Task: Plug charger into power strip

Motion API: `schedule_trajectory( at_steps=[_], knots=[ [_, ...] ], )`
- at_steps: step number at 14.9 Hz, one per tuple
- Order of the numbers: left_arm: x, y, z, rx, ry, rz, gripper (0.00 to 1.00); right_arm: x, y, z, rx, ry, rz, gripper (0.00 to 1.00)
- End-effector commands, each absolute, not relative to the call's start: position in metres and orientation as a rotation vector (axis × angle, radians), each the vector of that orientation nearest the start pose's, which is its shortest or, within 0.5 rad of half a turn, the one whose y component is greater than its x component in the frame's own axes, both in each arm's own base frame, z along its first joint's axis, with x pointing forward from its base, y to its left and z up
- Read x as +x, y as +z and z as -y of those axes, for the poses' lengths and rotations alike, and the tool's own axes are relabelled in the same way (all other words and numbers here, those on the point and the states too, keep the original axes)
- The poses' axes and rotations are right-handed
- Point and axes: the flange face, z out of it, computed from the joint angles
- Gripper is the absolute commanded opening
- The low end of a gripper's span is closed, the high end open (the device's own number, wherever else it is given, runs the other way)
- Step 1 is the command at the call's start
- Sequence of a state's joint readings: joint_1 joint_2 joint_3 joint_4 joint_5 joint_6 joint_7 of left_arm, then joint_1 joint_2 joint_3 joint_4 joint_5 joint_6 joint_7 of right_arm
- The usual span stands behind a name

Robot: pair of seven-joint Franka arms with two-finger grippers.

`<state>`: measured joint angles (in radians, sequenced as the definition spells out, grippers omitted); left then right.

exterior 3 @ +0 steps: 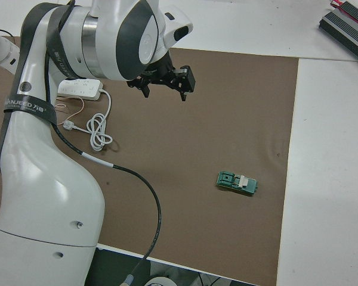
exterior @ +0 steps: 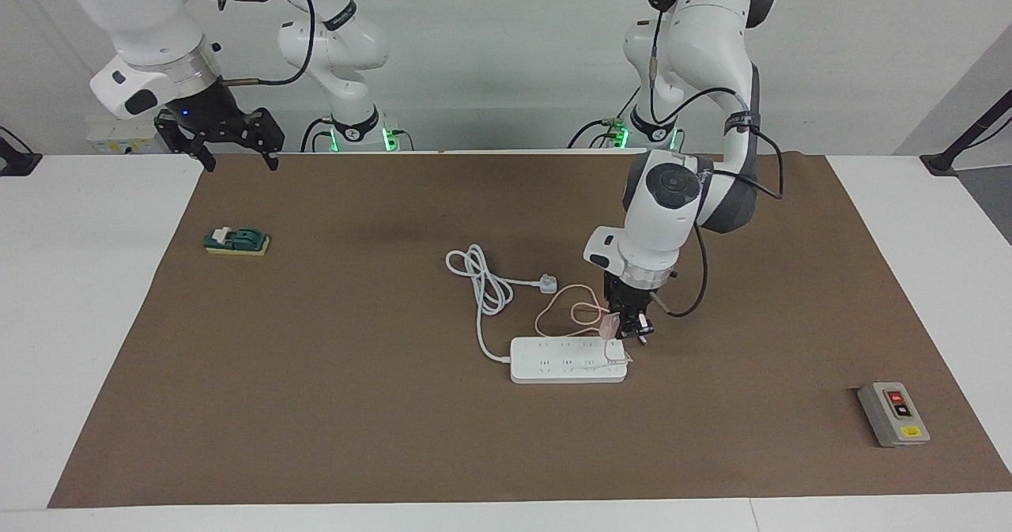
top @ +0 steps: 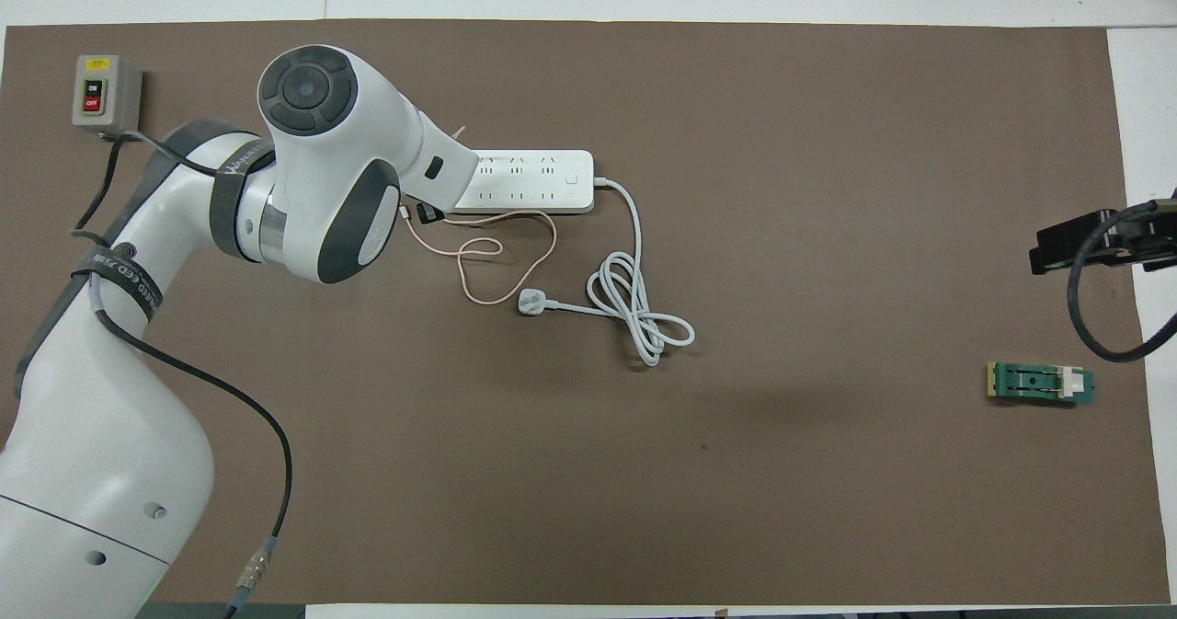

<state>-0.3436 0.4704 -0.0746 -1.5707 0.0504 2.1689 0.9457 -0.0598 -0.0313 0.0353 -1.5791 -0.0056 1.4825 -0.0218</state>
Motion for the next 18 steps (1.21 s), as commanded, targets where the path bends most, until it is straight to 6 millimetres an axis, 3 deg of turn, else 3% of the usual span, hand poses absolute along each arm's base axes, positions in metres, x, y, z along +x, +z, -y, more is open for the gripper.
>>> schedule_trajectory(
  at_steps=[1,7,18],
  knots=[
    [0.659,0.357,0.272,-2.379,-0.148,-2.013,0.00,0.532,0.631,0.015,-3.145,0.109,-0.030,1.00],
    [0.657,0.345,0.276,-2.374,-0.156,-2.028,0.00,0.532,0.631,0.015,-3.145,0.109,-0.030,1.00],
    [0.646,0.341,0.274,-2.403,-0.034,-2.050,0.00,0.532,0.631,0.015,-3.145,0.109,-0.030,1.00]
  ],
)
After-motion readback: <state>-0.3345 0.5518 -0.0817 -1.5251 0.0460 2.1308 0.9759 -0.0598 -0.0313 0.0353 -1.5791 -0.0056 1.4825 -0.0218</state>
